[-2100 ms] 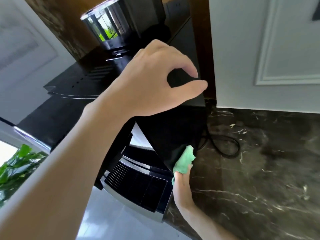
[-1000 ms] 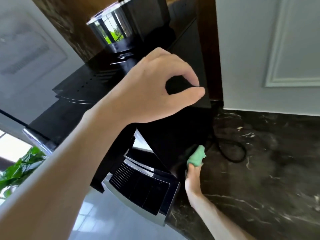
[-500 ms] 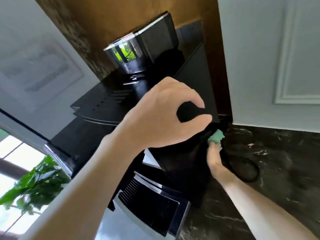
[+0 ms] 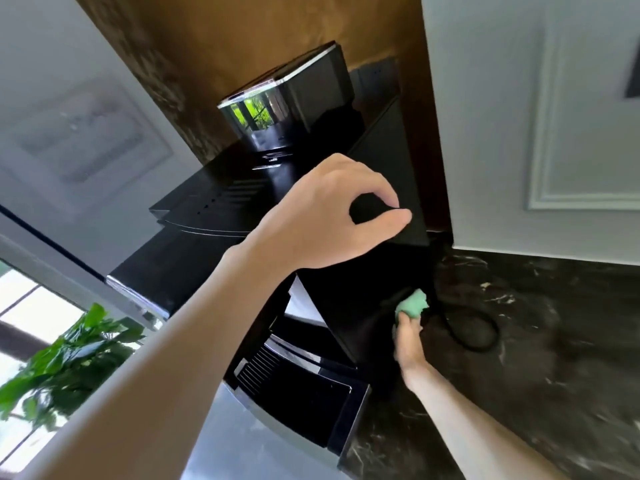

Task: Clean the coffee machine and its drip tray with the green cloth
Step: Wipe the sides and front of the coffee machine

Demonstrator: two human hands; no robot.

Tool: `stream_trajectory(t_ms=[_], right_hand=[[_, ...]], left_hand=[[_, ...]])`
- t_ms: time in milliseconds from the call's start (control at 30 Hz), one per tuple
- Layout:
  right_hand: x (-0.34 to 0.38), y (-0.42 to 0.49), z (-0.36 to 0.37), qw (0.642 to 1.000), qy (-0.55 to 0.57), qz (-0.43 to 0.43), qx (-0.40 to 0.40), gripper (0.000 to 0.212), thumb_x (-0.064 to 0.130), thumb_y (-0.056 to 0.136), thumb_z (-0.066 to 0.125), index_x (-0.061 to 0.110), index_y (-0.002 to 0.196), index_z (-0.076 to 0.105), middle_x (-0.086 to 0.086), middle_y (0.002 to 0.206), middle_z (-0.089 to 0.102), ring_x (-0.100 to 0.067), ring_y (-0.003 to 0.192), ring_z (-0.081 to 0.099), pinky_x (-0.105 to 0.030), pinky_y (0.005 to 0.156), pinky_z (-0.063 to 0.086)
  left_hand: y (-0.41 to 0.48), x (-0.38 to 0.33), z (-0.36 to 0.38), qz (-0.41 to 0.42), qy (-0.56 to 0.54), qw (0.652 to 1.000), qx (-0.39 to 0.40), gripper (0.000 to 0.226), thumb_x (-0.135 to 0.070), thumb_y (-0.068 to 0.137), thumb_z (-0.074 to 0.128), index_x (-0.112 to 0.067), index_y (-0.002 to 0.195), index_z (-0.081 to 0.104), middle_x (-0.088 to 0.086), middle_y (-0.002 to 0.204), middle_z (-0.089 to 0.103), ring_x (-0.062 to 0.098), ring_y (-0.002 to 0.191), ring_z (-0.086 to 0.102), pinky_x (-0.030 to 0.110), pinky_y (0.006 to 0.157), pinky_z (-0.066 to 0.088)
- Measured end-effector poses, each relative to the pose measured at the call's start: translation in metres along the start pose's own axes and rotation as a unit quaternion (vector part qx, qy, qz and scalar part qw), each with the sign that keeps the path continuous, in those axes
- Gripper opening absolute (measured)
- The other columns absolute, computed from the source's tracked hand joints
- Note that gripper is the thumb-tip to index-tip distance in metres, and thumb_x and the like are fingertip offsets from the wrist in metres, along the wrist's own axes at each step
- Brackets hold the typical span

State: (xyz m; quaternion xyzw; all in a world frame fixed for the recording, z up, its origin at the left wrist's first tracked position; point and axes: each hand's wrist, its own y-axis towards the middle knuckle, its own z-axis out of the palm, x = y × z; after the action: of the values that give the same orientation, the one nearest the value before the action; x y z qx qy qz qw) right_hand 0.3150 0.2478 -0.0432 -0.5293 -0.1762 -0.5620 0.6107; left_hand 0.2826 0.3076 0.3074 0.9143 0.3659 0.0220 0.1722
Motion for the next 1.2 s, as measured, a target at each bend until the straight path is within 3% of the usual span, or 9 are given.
stream_trajectory(t_ms=[133, 267, 400, 600, 767, 900, 1000, 1133, 1200], right_hand=[[-0.021, -0.058, 0.008, 0.998, -0.059, 0.018, -0.029, 0.060, 0.041, 0.092, 0.042, 0.028, 0.151, 0.040, -0.002, 0.138, 0.057, -0.026, 0.125, 0.054, -0.046, 0.112, 0.038], [-0.016, -0.113, 0.014, 0.995, -0.060, -0.044, -0.060, 0.027, 0.015, 0.099, 0.043, 0.021, 0.112, 0.066, 0.001, 0.096, 0.065, -0.022, 0.093, 0.059, -0.035, 0.081, 0.043], [-0.023, -0.156, 0.020, 0.994, -0.055, -0.054, -0.071, 0.027, 0.011, 0.101, 0.040, 0.019, 0.098, 0.066, -0.003, 0.095, 0.064, -0.019, 0.089, 0.058, -0.035, 0.085, 0.041], [-0.062, -0.186, 0.044, 0.962, -0.213, -0.133, -0.108, 0.036, 0.018, 0.105, 0.039, 0.014, 0.136, 0.056, -0.012, 0.123, 0.063, -0.032, 0.113, 0.059, -0.039, 0.094, 0.043], [-0.083, -0.203, 0.063, 0.920, -0.243, -0.194, -0.240, 0.034, 0.006, 0.103, 0.040, -0.002, 0.129, 0.061, -0.026, 0.119, 0.067, -0.044, 0.112, 0.061, -0.042, 0.093, 0.045], [-0.083, -0.213, 0.082, 0.887, -0.283, -0.266, -0.249, 0.035, 0.005, 0.102, 0.043, 0.003, 0.132, 0.061, -0.021, 0.118, 0.069, -0.044, 0.109, 0.062, -0.038, 0.085, 0.043], [-0.083, -0.199, 0.093, 0.820, -0.424, -0.330, -0.198, 0.041, 0.013, 0.101, 0.045, 0.012, 0.139, 0.060, -0.014, 0.145, 0.058, -0.037, 0.133, 0.053, -0.042, 0.101, 0.047], [-0.108, -0.185, 0.092, 0.663, -0.615, -0.374, -0.206, 0.048, 0.031, 0.097, 0.038, 0.013, 0.127, 0.071, -0.009, 0.138, 0.065, -0.034, 0.139, 0.049, -0.049, 0.110, 0.042], [-0.114, -0.182, 0.091, 0.614, -0.658, -0.379, -0.217, 0.045, 0.029, 0.098, 0.042, 0.011, 0.128, 0.070, -0.008, 0.137, 0.066, -0.034, 0.139, 0.049, -0.050, 0.112, 0.040]], left_hand=[[-0.007, -0.003, -0.003, -0.005, 0.028, 1.000, -0.009, 0.033, -0.055, 0.094, 0.056, -0.031, 0.102, 0.076, -0.017, 0.102, 0.073, 0.005, 0.115, 0.057, 0.035, 0.102, 0.047], [-0.030, -0.001, -0.018, 0.009, 0.090, 0.996, 0.014, 0.036, -0.054, 0.094, 0.054, -0.030, 0.113, 0.073, -0.013, 0.111, 0.072, 0.012, 0.121, 0.053, 0.042, 0.102, 0.047], [-0.076, -0.001, -0.046, 0.038, 0.076, 0.996, -0.015, 0.036, -0.052, 0.096, 0.053, -0.030, 0.116, 0.073, -0.013, 0.114, 0.071, 0.013, 0.122, 0.052, 0.041, 0.102, 0.048], [-0.175, 0.009, -0.081, 0.091, 0.045, 0.989, -0.106, 0.027, -0.043, 0.100, 0.055, -0.028, 0.110, 0.076, -0.015, 0.110, 0.072, 0.007, 0.115, 0.055, 0.035, 0.096, 0.052], [-0.260, 0.035, -0.097, 0.104, 0.001, 0.966, -0.235, 0.025, -0.030, 0.099, 0.059, -0.017, 0.087, 0.078, -0.006, 0.085, 0.074, 0.009, 0.088, 0.060, 0.020, 0.073, 0.052], [-0.320, 0.087, -0.080, 0.058, -0.026, 0.949, -0.307, 0.043, -0.027, 0.100, 0.059, -0.014, 0.059, 0.065, -0.010, 0.058, 0.057, 0.006, 0.060, 0.050, 0.018, 0.057, 0.043], [-0.351, 0.133, -0.050, -0.005, -0.031, 0.958, -0.286, 0.041, -0.027, 0.097, 0.064, -0.015, 0.058, 0.064, -0.012, 0.056, 0.054, 0.003, 0.056, 0.050, 0.021, 0.050, 0.044], [-0.366, 0.184, 0.000, -0.159, -0.029, 0.975, -0.152, 0.033, -0.038, 0.099, 0.062, -0.024, 0.070, 0.069, -0.019, 0.062, 0.057, -0.003, 0.058, 0.054, 0.017, 0.054, 0.038], [-0.365, 0.206, 0.029, -0.233, -0.040, 0.969, -0.067, 0.024, -0.041, 0.100, 0.060, -0.032, 0.078, 0.066, -0.023, 0.070, 0.059, -0.002, 0.063, 0.056, 0.014, 0.055, 0.035]])
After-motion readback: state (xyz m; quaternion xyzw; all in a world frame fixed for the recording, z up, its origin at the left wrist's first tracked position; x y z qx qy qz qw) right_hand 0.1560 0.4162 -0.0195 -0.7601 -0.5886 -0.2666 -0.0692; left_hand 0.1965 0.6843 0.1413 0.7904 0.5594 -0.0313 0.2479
